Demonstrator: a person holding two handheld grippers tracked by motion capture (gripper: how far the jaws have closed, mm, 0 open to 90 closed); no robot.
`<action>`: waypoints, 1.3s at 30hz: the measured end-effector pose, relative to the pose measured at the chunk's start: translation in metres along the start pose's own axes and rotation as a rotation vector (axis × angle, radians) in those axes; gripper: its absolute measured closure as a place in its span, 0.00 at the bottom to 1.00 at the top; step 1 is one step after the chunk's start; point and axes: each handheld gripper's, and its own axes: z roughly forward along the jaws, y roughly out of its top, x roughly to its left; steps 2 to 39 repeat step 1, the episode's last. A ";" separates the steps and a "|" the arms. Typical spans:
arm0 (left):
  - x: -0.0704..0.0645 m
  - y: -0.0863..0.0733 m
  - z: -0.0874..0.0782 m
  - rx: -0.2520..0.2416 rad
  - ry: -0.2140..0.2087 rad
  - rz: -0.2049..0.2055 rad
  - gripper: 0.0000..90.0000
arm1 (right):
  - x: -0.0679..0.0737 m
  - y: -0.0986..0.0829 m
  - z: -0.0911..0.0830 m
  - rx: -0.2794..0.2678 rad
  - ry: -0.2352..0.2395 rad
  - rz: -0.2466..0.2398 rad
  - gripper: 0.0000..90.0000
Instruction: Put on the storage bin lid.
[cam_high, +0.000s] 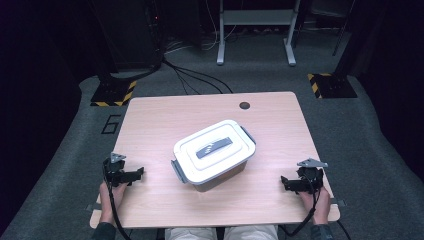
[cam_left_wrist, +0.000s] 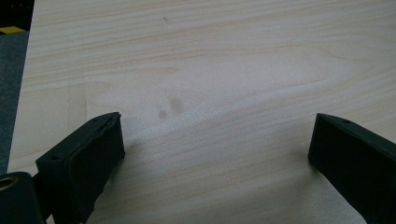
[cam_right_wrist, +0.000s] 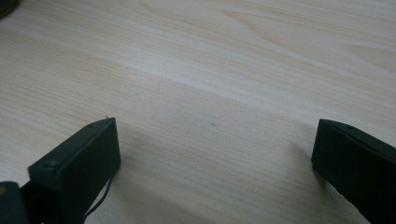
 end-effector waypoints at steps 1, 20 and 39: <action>0.000 0.000 0.000 0.002 0.001 0.000 0.03 | 0.000 0.000 0.000 -0.003 -0.005 0.004 0.00; 0.000 0.000 0.000 0.002 0.001 0.000 0.03 | 0.000 0.000 0.000 -0.003 -0.005 0.004 0.00; 0.000 0.000 0.000 0.002 0.001 0.000 0.03 | 0.000 0.000 0.000 -0.003 -0.005 0.004 0.00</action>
